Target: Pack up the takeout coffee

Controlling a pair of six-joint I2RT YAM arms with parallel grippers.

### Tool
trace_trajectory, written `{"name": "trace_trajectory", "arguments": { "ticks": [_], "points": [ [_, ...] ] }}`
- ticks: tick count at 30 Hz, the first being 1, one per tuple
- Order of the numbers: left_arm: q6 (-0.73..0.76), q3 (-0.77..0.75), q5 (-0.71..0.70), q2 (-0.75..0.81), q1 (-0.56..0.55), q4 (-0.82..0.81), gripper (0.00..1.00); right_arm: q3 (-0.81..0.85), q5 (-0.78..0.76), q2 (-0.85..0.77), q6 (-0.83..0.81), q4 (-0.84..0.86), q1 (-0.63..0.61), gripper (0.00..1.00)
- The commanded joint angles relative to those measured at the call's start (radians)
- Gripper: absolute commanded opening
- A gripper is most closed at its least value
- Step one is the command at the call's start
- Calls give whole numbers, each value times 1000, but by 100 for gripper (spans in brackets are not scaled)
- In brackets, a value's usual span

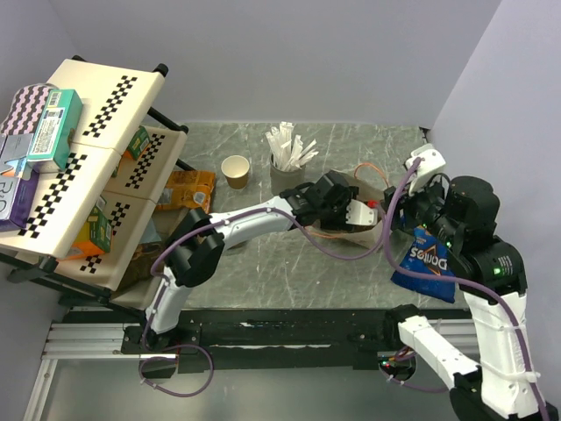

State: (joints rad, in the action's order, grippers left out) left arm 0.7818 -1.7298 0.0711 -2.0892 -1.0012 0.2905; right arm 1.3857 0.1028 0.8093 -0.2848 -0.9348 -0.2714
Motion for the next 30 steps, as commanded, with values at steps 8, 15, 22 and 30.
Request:
{"name": "trace_trajectory", "arguments": {
  "ticks": [8, 15, 22, 30],
  "points": [
    [34, -33, -50, -78, -25, 85, 1, 55, 156, 119, 14, -24, 244, 74],
    [22, -5, -57, -55, -27, 49, 1, 16, 262, 175, -62, -13, 267, 75],
    [8, 10, -56, -48, -27, 58, 1, -25, 296, 226, -158, -4, 267, 76],
    [-4, 9, -60, -38, -24, 59, 1, -73, 316, 271, -194, 27, 267, 70]
  ]
}}
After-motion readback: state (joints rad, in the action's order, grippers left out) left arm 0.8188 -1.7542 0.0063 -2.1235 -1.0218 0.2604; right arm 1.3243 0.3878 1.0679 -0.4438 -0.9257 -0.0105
